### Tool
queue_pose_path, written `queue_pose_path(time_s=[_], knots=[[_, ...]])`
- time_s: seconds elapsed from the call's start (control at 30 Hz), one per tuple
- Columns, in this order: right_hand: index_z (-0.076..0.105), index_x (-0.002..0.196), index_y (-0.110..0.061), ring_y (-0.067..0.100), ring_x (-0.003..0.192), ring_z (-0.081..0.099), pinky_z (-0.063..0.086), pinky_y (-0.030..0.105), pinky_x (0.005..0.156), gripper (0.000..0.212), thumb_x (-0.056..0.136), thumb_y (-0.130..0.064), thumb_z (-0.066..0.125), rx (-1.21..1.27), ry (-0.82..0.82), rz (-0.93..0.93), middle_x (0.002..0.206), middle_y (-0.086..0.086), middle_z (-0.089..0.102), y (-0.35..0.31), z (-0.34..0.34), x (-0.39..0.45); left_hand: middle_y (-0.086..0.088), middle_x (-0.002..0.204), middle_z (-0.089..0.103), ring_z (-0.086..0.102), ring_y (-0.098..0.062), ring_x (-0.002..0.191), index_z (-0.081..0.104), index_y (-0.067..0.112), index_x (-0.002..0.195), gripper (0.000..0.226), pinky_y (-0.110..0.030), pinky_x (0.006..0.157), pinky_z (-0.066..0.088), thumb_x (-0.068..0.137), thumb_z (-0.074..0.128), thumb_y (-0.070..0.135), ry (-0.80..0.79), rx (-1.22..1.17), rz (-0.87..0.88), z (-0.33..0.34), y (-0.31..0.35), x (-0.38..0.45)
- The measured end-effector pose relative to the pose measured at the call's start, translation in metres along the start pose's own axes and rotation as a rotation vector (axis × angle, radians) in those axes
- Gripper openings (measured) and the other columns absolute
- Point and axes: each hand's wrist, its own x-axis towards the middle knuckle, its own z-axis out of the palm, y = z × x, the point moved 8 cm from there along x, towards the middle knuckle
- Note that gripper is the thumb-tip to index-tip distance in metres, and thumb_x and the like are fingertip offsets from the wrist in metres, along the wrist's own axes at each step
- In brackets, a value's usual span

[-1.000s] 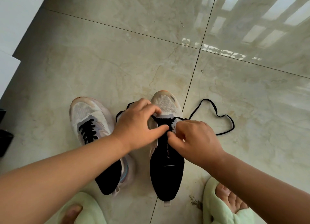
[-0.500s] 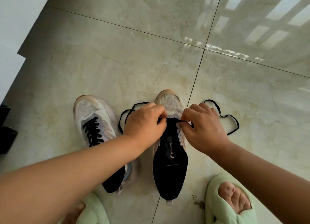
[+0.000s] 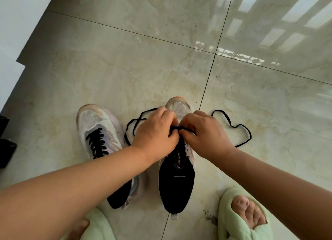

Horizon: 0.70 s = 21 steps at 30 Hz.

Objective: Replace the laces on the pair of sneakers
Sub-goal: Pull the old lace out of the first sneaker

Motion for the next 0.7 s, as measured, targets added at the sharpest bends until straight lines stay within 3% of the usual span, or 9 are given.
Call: queue_pose_path(time_s=[0.17, 0.27, 0.33, 0.57, 0.7], knots=[[0.059, 0.081, -0.008, 0.025, 0.075, 0.054, 0.041, 0.035, 0.065, 0.011, 0.079, -0.016, 0.051, -0.151, -0.021, 0.02, 0.08, 0.004, 0.056, 0.003, 0.004, 0.011, 0.012, 0.107, 0.05, 0.053, -0.01, 0.098, 0.051, 0.024, 0.103, 0.027, -0.027, 0.074, 0.043, 0.078, 0.059, 0.027, -0.071, -0.013, -0.106, 0.007, -0.009, -0.002], [0.045, 0.073, -0.01, 0.022, 0.067, 0.046, 0.027, 0.029, 0.051, 0.012, 0.081, -0.019, 0.047, -0.155, 0.02, 0.116, 0.071, 0.002, 0.048, 0.016, 0.004, 0.008, 0.011, 0.113, 0.053, 0.056, -0.013, 0.098, 0.049, 0.026, 0.106, 0.027, -0.03, 0.077, 0.046, 0.08, 0.056, 0.027, -0.1, 0.002, -0.186, 0.009, -0.016, -0.004], [0.038, 0.07, -0.011, 0.022, 0.064, 0.041, 0.022, 0.03, 0.05, 0.015, 0.081, -0.017, 0.046, -0.093, 0.054, 0.204, 0.066, 0.0, 0.042, 0.027, 0.001, 0.004, 0.011, 0.114, 0.054, 0.057, -0.014, 0.099, 0.048, 0.028, 0.106, 0.027, -0.031, 0.079, 0.047, 0.08, 0.055, 0.025, -0.117, 0.008, -0.222, 0.01, -0.017, -0.004], [0.043, 0.085, -0.004, 0.028, 0.068, 0.042, 0.026, 0.033, 0.056, 0.009, 0.086, -0.012, 0.044, -0.166, 0.206, 0.448, 0.074, 0.01, 0.048, 0.092, -0.045, -0.001, 0.009, 0.111, 0.055, 0.058, -0.018, 0.094, 0.048, 0.028, 0.101, 0.024, -0.032, 0.079, 0.048, 0.079, 0.053, 0.021, -0.149, -0.011, -0.268, 0.015, -0.022, -0.007], [0.045, 0.082, -0.005, 0.028, 0.066, 0.045, 0.03, 0.033, 0.055, 0.008, 0.087, -0.012, 0.044, -0.218, 0.189, 0.424, 0.076, 0.01, 0.052, 0.103, -0.048, -0.007, 0.009, 0.106, 0.056, 0.059, -0.018, 0.092, 0.049, 0.028, 0.097, 0.019, -0.035, 0.079, 0.049, 0.079, 0.055, 0.025, -0.152, -0.014, -0.276, 0.015, -0.024, -0.009]])
